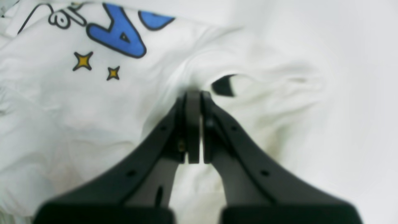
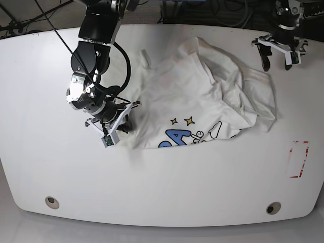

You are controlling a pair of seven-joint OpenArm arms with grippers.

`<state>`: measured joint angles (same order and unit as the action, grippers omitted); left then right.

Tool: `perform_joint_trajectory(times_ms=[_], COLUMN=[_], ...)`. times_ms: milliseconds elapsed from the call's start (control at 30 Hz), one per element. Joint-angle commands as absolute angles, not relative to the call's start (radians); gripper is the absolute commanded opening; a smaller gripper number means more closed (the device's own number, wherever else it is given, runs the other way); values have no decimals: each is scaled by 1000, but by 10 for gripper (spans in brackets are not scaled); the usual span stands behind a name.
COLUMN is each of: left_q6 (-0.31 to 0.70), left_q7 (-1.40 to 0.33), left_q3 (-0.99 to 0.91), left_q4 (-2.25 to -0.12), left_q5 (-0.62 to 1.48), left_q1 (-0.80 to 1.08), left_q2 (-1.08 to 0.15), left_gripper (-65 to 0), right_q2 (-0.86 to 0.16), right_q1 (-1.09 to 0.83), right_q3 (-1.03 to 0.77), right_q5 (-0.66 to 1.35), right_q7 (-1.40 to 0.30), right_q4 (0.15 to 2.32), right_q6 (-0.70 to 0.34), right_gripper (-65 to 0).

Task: Fold the T-shirt properly
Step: 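Move the left gripper down to the shirt's opposite edge and grasp it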

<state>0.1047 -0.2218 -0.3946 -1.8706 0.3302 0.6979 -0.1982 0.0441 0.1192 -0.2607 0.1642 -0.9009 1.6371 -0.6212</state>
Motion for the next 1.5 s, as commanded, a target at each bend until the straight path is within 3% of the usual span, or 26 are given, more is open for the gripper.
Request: perform_joint_trajectory(times_ms=[0,367,533,667,1467], left_q6=[105,110,110,110,110], left_q7=[-278,-582,-588,-588,-588], left_q3=[-432,-558,-553,-549,-549], left_q4=[-1902,-1914,-1914,-1914,-1914], left_q5=[334,332,332,332,332], left_q1=[653,453,447,444,441], left_q2=[-183,-156,-156,-156,-154], left_gripper=[-224,-224,-224,-224,-228], right_q2=[38,39,41,38,39], right_q1=[142,143,143,143,145], right_q3=[-259,-259,-265,-266,-300], right_q5=[180,180,179,179,180], right_q7=[-883,-883,-878,-877,-785], right_q4=[1672,1667,1616,1592,1420], right_q6=[-624,-624,-624,-624,-625], right_gripper=[-650,-645,-468,-373,-361])
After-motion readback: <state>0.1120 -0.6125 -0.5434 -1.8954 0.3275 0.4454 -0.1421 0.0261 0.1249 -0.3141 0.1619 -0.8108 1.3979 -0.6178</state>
